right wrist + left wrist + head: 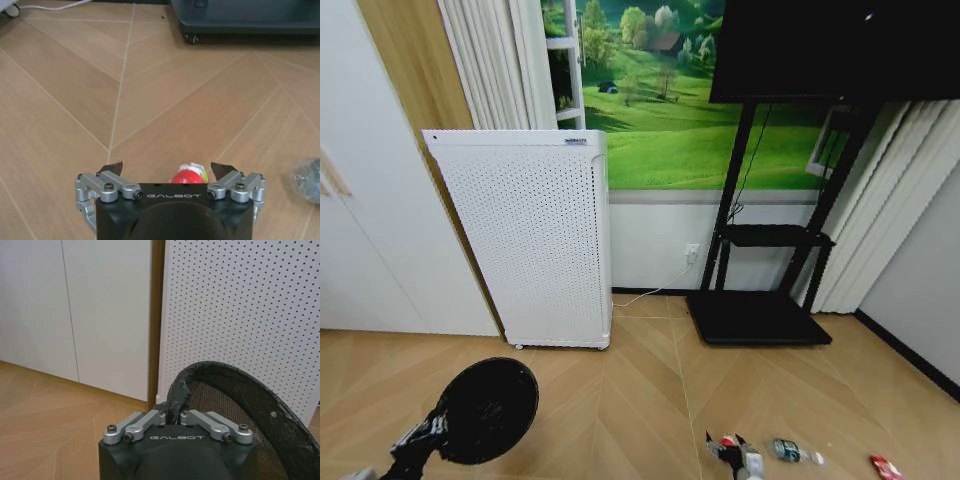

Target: Pick up the trash bin and place the garbage on the floor into it.

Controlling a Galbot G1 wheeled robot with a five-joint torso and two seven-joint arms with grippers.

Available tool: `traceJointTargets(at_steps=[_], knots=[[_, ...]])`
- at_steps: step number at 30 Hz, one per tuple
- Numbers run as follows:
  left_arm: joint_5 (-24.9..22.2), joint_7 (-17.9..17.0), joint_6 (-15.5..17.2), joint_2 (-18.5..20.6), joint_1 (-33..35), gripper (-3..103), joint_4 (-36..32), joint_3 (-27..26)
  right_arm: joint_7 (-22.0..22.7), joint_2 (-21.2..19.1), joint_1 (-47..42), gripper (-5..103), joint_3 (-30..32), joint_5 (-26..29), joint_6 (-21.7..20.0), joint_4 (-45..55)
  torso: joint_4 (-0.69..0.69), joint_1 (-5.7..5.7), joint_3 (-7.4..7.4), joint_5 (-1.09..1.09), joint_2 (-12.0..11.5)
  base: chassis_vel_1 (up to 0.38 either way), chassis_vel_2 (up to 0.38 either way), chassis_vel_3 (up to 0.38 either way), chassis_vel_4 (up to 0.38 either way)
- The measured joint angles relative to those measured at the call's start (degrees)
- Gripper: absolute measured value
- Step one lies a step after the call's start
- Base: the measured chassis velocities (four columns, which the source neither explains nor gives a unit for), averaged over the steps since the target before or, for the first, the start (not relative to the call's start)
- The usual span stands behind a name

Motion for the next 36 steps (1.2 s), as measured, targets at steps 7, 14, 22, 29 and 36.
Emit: traceJointTargets(at_steps=[7, 14, 22, 29, 36], knots=[[0.25, 0.0, 0.17, -0.12, 0.4, 7, -0.84, 0.37, -0.06, 0.62, 1.36, 99, 0.88, -0.76, 0.3, -3.69, 0.0, 0.0, 0.0, 0.0, 0.0, 0.0, 0.0, 0.0, 0.0], [0.45, 0.08, 0.18, -0.45, 1.02, 7, -1.34, 0.25, 0.8, 1.43, 3.28, 97, 1.29, -0.96, 1.44, -8.59, 0.0, 0.0, 0.0, 0.01, 0.0, 0.0, 0.0, 0.0, 0.0], [0.71, 0.06, 0.17, -0.47, 1.47, 7, -2.0, 0.55, 1.94, 1.97, 7.08, 81, 0.4, 2.02, 0.73, -13.35, 0.0, 0.0, 0.0, 0.01, 0.0, 0.0, 0.0, 0.0, 0.0], [0.71, 0.04, 0.18, -0.45, 1.43, 7, -1.87, 0.52, 2.58, 2.04, 7.81, 59, 0.37, 3.09, 0.69, -14.74, 0.0, 0.0, 0.0, 0.01, 0.0, 0.0, 0.0, 0.0, 0.0], [0.97, 0.0, 0.18, -0.48, 1.08, 7, -1.62, 1.28, 2.74, 1.75, 6.65, 32, 0.78, 3.91, 0.73, -13.44, 0.0, 0.0, 0.0, 0.01, 0.0, 0.0, 0.0, 0.0, 0.0]])
